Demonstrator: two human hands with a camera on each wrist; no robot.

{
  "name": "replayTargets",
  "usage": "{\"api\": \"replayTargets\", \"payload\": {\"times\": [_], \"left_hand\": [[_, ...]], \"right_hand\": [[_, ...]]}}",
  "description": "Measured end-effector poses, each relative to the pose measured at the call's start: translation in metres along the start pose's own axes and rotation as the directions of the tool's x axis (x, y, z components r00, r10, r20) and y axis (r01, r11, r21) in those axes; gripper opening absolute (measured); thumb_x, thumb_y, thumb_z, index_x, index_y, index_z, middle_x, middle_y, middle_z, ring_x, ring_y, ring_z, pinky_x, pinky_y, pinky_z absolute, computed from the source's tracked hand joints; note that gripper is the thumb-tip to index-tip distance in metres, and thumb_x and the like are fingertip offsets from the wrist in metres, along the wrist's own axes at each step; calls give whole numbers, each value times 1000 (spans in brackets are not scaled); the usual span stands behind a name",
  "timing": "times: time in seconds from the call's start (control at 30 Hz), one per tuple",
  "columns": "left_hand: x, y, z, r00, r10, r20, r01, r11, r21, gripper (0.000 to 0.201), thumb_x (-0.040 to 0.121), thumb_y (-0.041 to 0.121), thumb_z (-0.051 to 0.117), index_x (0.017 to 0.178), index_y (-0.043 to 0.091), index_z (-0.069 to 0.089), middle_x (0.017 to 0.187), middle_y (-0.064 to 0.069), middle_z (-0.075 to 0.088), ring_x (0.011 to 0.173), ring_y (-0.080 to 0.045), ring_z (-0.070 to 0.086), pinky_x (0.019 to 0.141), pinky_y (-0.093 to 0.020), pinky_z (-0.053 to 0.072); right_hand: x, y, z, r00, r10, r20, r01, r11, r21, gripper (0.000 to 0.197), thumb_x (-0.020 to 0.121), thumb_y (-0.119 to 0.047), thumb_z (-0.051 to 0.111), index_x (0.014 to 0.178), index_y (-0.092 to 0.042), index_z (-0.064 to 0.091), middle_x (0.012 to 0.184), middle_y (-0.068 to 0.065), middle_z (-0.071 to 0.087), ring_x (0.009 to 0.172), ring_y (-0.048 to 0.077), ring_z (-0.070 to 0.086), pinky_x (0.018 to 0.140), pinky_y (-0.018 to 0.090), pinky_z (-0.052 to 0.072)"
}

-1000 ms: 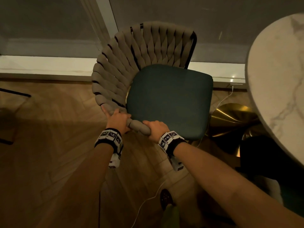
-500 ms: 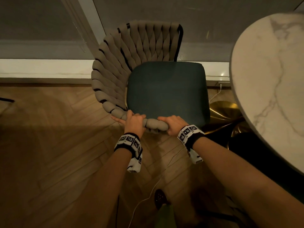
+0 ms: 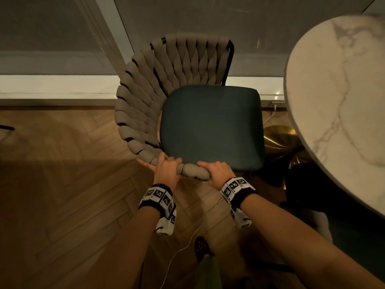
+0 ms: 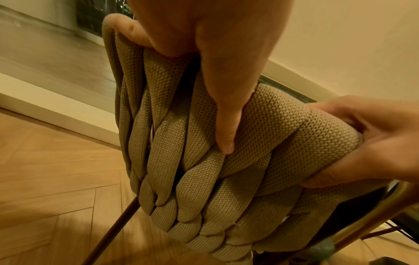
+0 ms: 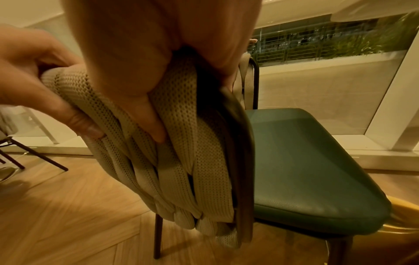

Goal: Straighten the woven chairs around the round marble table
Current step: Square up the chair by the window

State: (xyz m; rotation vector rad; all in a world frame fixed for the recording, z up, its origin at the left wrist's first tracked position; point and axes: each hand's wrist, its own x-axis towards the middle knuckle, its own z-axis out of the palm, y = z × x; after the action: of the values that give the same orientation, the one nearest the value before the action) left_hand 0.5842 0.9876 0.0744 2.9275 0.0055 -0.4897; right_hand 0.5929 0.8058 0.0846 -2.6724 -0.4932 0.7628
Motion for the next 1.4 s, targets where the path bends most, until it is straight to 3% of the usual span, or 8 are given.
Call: {"api": "replayTargets", "payload": {"times": [0.1,0.13,0.17,0.2,0.23,0.47,1.03,1.4], "left_hand": [[-4,5,-10,1000,3,-27,-4,1000,-18,20,77,23,69,94,32,66,92,3,68,115,-27,43,89,-78,-23],[-5,7,-14,999,21,-29,-22,1000,-5,20,80,24,67,98,31,65,97,3,68,117,-26,43,71,-47,-47],[-3,7,-13,999,31,-12,-31,999,11,20,82,25,64,102,30,64,101,3,69,118,-26,42,66,-31,17],[-2,8,-16,1000,22,2,-22,1000,12,20,83,26,64,103,30,65,102,3,69,118,-26,42,94,-71,-14],[-1,7,-15,1000,8,6,-8,1000,-7,20,81,25,66,101,30,65,99,3,69,117,-27,42,89,-70,-34],[-1,12,-17,999,-41,-7,41,999,0,35,76,26,72,109,33,63,105,4,66,122,-26,39,93,-87,-5],[-67,95,8,1000,-21,4,22,994,-107,85,82,22,66,149,33,14,162,-7,3,147,-36,-10,116,-66,8],[-190,234,11,940,252,231,-180,939,-292,45,87,34,60,130,22,51,141,-1,48,133,-18,37,112,-40,35]], "right_hand": [[0,0,-1,1000,-1,3,1,1000,3,46,81,-18,62,121,-33,48,99,3,69,90,28,65,82,43,54],[1,0,-2,1000,-4,8,4,1000,10,46,81,-18,63,121,-34,48,98,3,69,90,27,65,81,43,54],[2,0,-2,1000,-10,13,10,1000,18,45,80,-18,63,120,-34,48,97,2,69,89,27,65,80,43,54],[4,0,-3,1000,-14,16,14,1000,23,44,80,-18,64,118,-34,48,95,2,69,87,26,65,80,43,55],[5,0,-3,1000,-17,16,16,1000,25,43,79,-18,64,116,-34,48,93,1,69,86,25,65,79,44,55],[7,0,-8,1000,3,18,-3,1000,-5,46,77,-16,64,115,-35,46,96,4,69,88,29,65,79,44,53],[-75,20,3,974,218,-53,-192,931,310,82,78,-12,69,145,-24,23,146,9,39,127,30,47,104,45,44],[-315,127,-26,948,299,-106,-227,874,429,64,82,-23,62,138,-38,34,132,3,55,116,24,56,98,40,48]]}}
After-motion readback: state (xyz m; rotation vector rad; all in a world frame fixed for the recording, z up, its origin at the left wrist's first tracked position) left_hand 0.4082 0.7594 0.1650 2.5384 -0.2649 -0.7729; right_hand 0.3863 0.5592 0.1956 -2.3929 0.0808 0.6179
